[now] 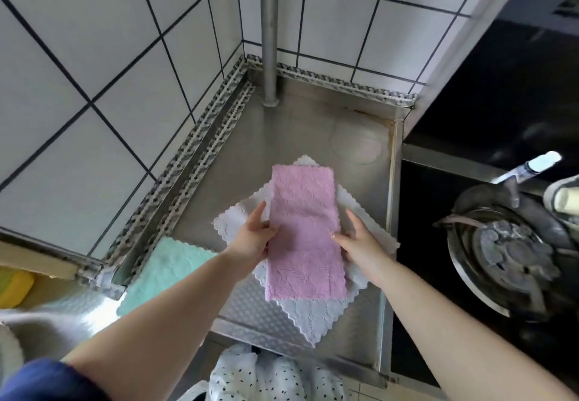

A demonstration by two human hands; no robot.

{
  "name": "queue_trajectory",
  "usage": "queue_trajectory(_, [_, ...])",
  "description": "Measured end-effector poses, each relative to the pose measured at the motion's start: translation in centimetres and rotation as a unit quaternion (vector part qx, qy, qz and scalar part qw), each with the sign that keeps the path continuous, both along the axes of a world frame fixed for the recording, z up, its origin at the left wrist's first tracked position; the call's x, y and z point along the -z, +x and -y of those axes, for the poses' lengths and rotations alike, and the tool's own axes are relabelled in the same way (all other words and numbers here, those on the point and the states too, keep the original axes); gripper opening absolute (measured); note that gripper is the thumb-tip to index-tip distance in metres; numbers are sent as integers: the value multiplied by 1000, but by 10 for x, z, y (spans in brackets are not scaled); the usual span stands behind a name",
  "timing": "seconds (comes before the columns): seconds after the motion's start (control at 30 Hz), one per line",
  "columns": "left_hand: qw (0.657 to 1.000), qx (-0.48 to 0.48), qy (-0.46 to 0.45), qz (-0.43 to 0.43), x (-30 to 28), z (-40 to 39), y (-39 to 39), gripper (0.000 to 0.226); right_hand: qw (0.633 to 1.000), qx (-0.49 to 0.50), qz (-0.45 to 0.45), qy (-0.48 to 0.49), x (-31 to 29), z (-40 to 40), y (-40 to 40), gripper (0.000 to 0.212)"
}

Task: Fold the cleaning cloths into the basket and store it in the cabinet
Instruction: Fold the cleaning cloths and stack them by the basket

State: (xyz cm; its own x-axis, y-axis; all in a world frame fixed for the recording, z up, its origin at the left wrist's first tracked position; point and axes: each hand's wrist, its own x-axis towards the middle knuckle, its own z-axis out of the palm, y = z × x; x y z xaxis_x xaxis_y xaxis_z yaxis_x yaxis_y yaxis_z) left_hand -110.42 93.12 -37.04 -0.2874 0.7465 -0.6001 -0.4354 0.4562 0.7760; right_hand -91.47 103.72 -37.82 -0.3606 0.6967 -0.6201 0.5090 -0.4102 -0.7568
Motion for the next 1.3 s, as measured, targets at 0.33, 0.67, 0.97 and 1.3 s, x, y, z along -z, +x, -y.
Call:
queue_trajectory(0.33, [993,99,-34,-51,-5,30,4,34,984,-106,1,140,-15,23,10,23])
queue_trajectory(0.67, [978,162,-5,-133,1,55,0,48,996,-68,-25,-51,-11,46,34,51])
queue_trajectory(0.97, [943,34,51,-328,-14,-3,-10,15,972,28,1,233,-29,1,-3,16])
queue_trajectory(1.3, [931,-8,-58,-359,16,-74,-26,29,967,32,100,233,-4,-64,-56,23])
